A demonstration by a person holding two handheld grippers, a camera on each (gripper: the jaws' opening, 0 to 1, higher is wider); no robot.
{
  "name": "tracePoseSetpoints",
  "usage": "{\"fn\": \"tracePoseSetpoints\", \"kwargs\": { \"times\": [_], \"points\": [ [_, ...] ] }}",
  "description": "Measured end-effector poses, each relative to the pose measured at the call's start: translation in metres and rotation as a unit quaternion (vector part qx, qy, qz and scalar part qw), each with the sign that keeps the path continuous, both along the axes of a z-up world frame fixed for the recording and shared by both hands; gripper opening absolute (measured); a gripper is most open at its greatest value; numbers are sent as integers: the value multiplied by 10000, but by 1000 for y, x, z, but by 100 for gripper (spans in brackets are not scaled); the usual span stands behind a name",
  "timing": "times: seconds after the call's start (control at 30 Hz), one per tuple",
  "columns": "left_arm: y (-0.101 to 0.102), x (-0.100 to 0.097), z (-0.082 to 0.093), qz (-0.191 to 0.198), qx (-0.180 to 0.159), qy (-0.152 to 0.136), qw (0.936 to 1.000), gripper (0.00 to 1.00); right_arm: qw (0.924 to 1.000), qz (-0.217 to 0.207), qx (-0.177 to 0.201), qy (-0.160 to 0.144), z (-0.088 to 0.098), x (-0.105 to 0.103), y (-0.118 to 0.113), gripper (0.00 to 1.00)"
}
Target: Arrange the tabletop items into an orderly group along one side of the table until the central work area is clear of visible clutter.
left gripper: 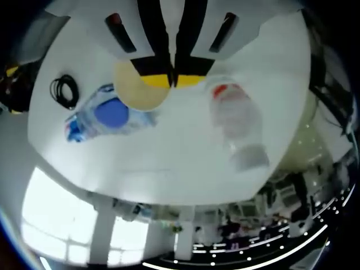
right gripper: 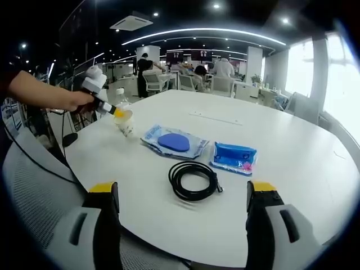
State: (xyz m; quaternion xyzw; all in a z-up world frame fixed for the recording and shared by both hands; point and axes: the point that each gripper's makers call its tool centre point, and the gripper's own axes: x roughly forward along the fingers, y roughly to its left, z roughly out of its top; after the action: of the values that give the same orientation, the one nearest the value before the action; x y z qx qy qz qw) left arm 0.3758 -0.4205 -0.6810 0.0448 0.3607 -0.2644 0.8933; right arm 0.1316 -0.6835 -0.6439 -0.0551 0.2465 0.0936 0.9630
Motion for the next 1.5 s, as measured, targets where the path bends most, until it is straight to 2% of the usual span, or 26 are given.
{"fn": "tracePoseSetpoints", "kwargs": {
  "times": [0.23, 0.5, 0.8, 1.13, 1.2, 1.5],
  "points": [
    [-3, 12, -6, 222, -81, 281, 9993, 0, 10000, -21, 37, 6, 0, 0, 0, 94],
    [-9, 23, -12, 566, -175, 473, 9971, 0, 10000, -22, 44, 23, -1, 0, 1, 93],
    [-11, 27, -19, 780, -107, 508, 9956, 0, 10000, -34, 53, 40, -2, 0, 0, 92],
    [-1, 36, -23, 1247, -203, 674, 9897, 0, 10000, -6, 48, 70, -3, -1, 2, 92],
    [-1, 35, -24, 1280, -237, 759, 9886, 0, 10000, -2, 46, 68, -3, -1, 2, 92],
    [-1, 36, -23, 1299, -192, 718, 9887, 1, 10000, -12, 35, 51, -2, -1, 2, 92]
  ]
}}
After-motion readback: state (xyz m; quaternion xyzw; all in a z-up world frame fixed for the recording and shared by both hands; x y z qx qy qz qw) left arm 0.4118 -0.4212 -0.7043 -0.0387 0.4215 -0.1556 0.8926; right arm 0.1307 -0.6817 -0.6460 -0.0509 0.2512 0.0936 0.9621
